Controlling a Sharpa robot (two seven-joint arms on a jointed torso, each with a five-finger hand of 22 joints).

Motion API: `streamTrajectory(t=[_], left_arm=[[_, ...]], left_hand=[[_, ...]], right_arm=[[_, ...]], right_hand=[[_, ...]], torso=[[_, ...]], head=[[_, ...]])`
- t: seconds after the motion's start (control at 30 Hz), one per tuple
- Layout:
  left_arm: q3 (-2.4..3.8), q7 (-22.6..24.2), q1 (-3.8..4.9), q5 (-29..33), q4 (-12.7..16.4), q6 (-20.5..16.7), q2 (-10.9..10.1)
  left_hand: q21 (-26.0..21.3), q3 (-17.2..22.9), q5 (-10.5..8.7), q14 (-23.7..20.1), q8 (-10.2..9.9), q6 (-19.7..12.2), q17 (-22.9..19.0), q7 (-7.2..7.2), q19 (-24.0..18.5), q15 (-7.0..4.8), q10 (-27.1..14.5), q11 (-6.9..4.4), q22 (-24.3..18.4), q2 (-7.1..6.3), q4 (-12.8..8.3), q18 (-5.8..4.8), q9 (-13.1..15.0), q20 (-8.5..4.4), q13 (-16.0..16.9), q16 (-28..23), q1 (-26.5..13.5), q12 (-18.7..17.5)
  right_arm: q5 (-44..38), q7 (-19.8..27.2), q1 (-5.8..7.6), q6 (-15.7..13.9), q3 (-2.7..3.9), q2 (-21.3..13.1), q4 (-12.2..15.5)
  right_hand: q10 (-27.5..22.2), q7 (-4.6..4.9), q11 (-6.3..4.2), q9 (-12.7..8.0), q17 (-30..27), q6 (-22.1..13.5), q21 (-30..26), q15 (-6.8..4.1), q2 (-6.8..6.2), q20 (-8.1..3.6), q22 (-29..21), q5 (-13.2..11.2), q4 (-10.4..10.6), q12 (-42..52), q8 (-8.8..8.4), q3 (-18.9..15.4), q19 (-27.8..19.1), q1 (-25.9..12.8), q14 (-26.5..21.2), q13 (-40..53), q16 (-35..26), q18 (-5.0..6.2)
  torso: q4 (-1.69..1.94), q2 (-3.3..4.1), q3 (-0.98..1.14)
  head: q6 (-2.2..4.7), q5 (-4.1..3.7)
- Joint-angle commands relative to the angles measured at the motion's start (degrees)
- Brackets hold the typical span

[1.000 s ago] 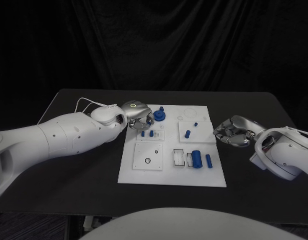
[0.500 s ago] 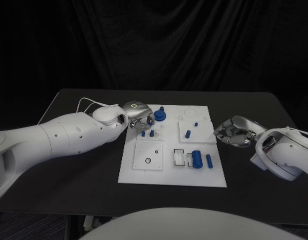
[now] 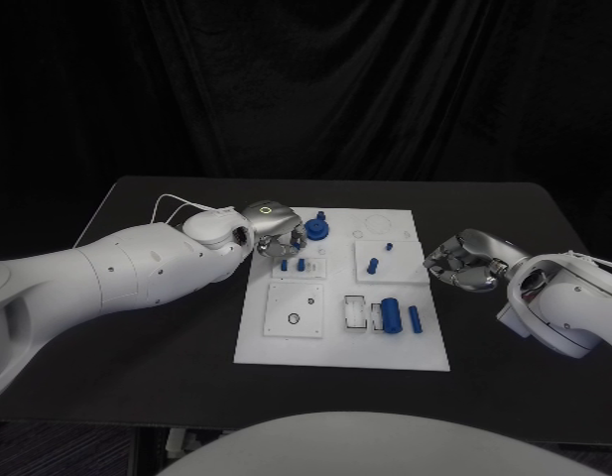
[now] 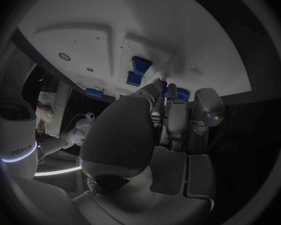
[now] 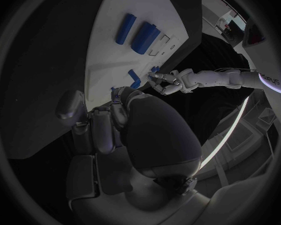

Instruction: Assemble the parts on the task board

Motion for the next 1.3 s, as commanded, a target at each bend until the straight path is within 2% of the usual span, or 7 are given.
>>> streamTrajectory(t=[0.03,0.4,0.5,1.1,1.13,1.23,1.3], left_arm=[[-0.07,-0.5,-0.27,0.0,-0.1,1.5,-0.1],[-0.07,0.3,-0.35,0.0,-0.1,2.4,-0.4],[-0.07,0.3,-0.36,0.0,-0.1,2.3,-0.4],[-0.07,-0.4,-0.41,0.0,-0.3,0.9,-0.8],[-0.07,-0.6,-0.42,0.0,-0.3,0.4,-0.8],[-0.07,-1.0,-0.42,0.0,-0.4,-1.5,-1.1],[-0.07,-1.3,-0.42,0.0,-0.6,-2.7,-1.4]], left_hand=[[-0.4,-0.2,-0.12,-0.4,-0.3,-0.2,-0.1,0.31,-0.5,-0.14,-0.3,-0.04,7.2,-0.02,0.1,-0.27,0.0,-0.09,0.0,-0.2,0.2,-0.2],[-4.4,-2.5,-0.07,-2.0,-2.8,-5.5,-2.1,-1.45,-2.2,0.33,-5.2,0.92,6.3,-3.07,2.1,0.30,-1.4,0.15,-0.5,-1.4,-2.4,-2.5],[-5.1,-2.7,0.01,-2.3,-2.8,-7.2,-2.4,-2.01,-2.3,0.60,-6.4,1.28,6.2,-3.21,2.2,0.37,-1.8,0.33,-0.2,-1.5,-2.3,-2.5],[-5.7,-2.5,0.41,-2.6,-2.8,-8.6,-2.7,-2.22,-2.4,0.79,-7.4,1.52,6.2,-2.94,2.1,0.43,-2.2,0.50,0.3,-1.6,-1.7,-2.1],[-5.7,-2.5,0.43,-2.6,-2.9,-9.2,-2.7,-2.16,-2.4,0.81,-7.3,1.54,6.2,-2.95,2.1,0.42,-2.3,0.52,0.4,-1.5,-1.7,-2.0],[-6.2,-2.7,0.60,-2.7,-2.9,-17.6,-3.1,-1.44,-2.3,1.11,-7.9,1.93,6.2,-3.29,2.2,0.47,-4.3,0.70,0.8,-1.6,-1.5,-1.5],[-6.7,-2.9,0.62,-2.9,-2.9,-19.2,-3.6,-1.03,-2.4,1.23,-8.2,2.06,6.1,-3.45,2.3,0.54,-4.8,0.79,0.9,-1.9,-1.4,-1.5]], right_arm=[[-0.1,-0.4,-0.09,0.3,0.03,0.0,0.1],[-0.1,-0.4,-0.09,0.4,0.03,0.1,0.0],[-0.1,-0.4,-0.09,0.4,0.03,0.1,0.0],[-0.1,-0.4,-0.09,0.6,0.03,0.1,0.0],[-0.1,-0.4,-0.09,0.6,0.03,0.1,0.0],[-0.1,-0.5,-0.09,0.6,0.03,0.0,0.1],[-0.1,-0.5,-0.09,0.7,0.03,-0.1,0.1]], right_hand=[[-0.3,-0.09,0.15,-0.1,3.7,0.4,-0.2,-0.01,-0.04,0.00,7.3,0.1,0.0,-0.1,0.31,0.2,-0.5,-0.5,-0.2,-0.1,-0.2,0.99],[-0.3,-0.10,0.14,-0.1,3.7,0.4,-0.2,-0.02,-0.10,-0.01,7.2,0.1,-0.1,-0.1,0.31,0.2,-0.5,-0.5,-0.1,-0.1,-0.2,1.00],[-0.3,-0.11,0.12,-0.1,3.7,0.5,-0.2,-0.03,-0.14,-0.01,7.2,0.1,-0.2,-0.1,0.33,0.3,-0.5,-0.5,-0.1,-0.1,-0.2,1.00],[-0.3,-0.14,0.10,0.0,3.7,0.6,-0.2,-0.05,-0.20,-0.02,7.2,0.0,-0.3,-0.1,0.40,0.3,-0.5,-0.4,-0.1,-0.1,-0.2,1.00],[-0.3,-0.16,0.09,0.0,3.6,0.7,-0.2,-0.06,-0.20,-0.03,7.2,0.0,-0.4,-0.1,0.44,0.3,-0.5,-0.3,-0.2,-0.1,-0.2,1.00],[-0.3,-0.16,0.09,0.0,3.6,0.7,-0.2,-0.06,-0.20,-0.03,7.2,0.0,-0.4,-0.1,0.44,0.3,-0.5,-0.3,-0.2,-0.1,-0.2,1.00],[-0.3,-0.16,0.09,0.0,3.6,0.7,-0.2,-0.06,-0.20,-0.03,7.2,0.0,-0.4,-0.1,0.44,0.3,-0.5,-0.3,-0.2,-0.1,-0.2,1.00]], torso=[[-0.13,-0.04,0.02],[-0.03,-0.08,-0.05],[-0.05,-0.05,-0.05],[-0.10,-0.01,-0.03],[-0.10,-0.02,-0.03],[-0.10,-0.01,-0.03],[-0.09,-0.03,-0.05]], head=[[-0.01,0.14],[-0.01,0.18],[-0.01,0.21],[-0.01,0.35],[-0.01,0.40],[-0.01,0.40],[-0.01,0.46]])
